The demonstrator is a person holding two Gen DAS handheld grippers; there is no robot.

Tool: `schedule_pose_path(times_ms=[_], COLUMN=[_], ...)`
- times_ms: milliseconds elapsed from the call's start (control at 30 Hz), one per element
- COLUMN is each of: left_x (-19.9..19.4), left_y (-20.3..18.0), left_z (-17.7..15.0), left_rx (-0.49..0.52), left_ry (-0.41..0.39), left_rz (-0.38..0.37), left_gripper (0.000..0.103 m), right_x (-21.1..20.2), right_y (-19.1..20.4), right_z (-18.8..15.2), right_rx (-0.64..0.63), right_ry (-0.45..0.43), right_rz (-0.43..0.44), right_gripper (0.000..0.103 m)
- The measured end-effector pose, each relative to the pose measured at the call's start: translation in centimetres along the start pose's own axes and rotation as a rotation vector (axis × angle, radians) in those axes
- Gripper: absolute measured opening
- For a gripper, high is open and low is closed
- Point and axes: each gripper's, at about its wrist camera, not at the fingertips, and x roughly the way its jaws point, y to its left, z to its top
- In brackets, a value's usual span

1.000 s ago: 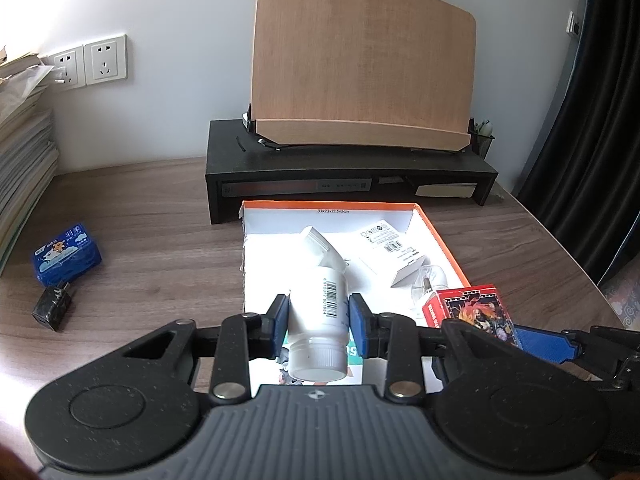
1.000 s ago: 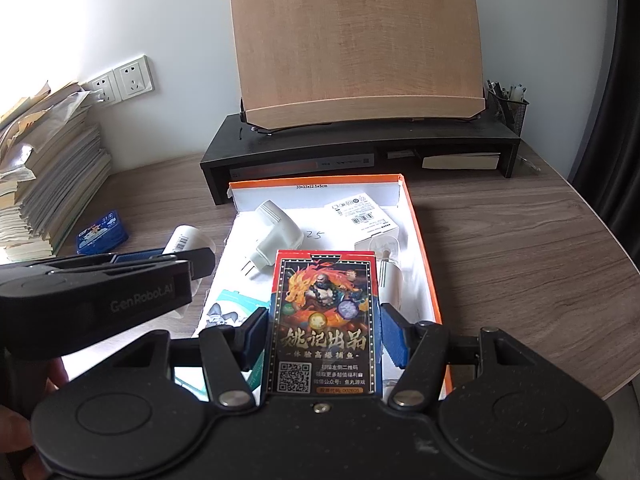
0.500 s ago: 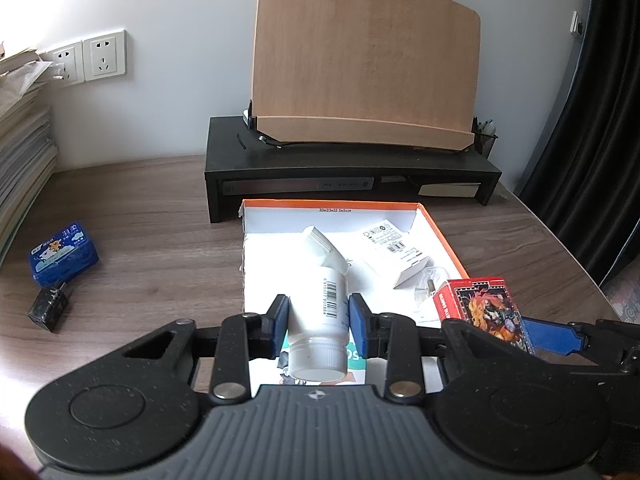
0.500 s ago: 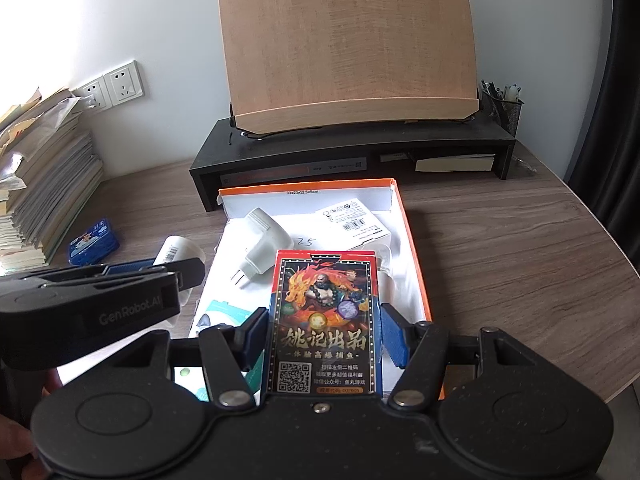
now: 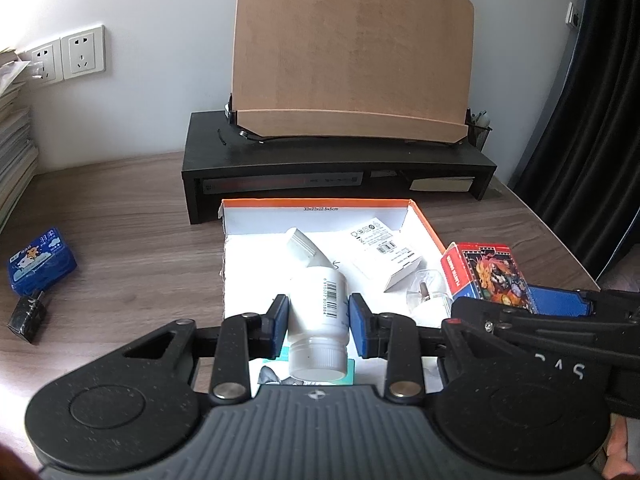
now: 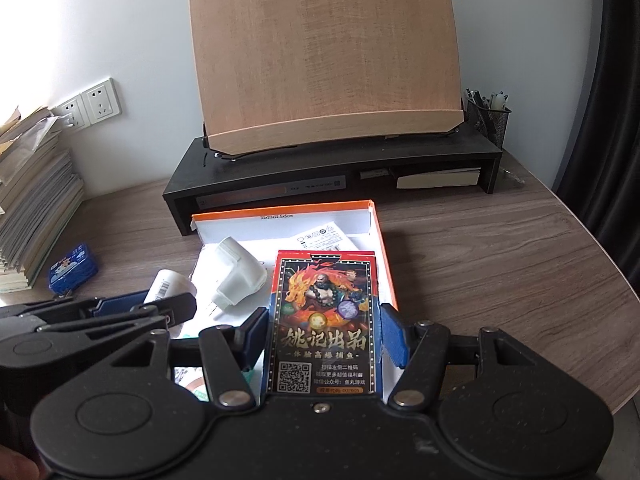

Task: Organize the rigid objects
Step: 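Hold the pill bottle and card box above the box, lowering them inside, then open the left gripper to release the pill bottle while the right gripper releases the card box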

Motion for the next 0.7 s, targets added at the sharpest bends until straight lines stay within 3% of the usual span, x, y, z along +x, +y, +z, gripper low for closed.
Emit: schedule_pose_path(times_ms=[700], left_x=[2.6], left_y=[-0.2], left_z=[0.8], left_rx=[0.017], left_ry=[0.038], left_rz=[-0.015], left_gripper=[0.033], right_x=[3.8], right_y=[-0.7], right_z=[2.8], right_rx=[-0.011], right_ry=[0.013], right_rz=[0.003], right_gripper=[0.072])
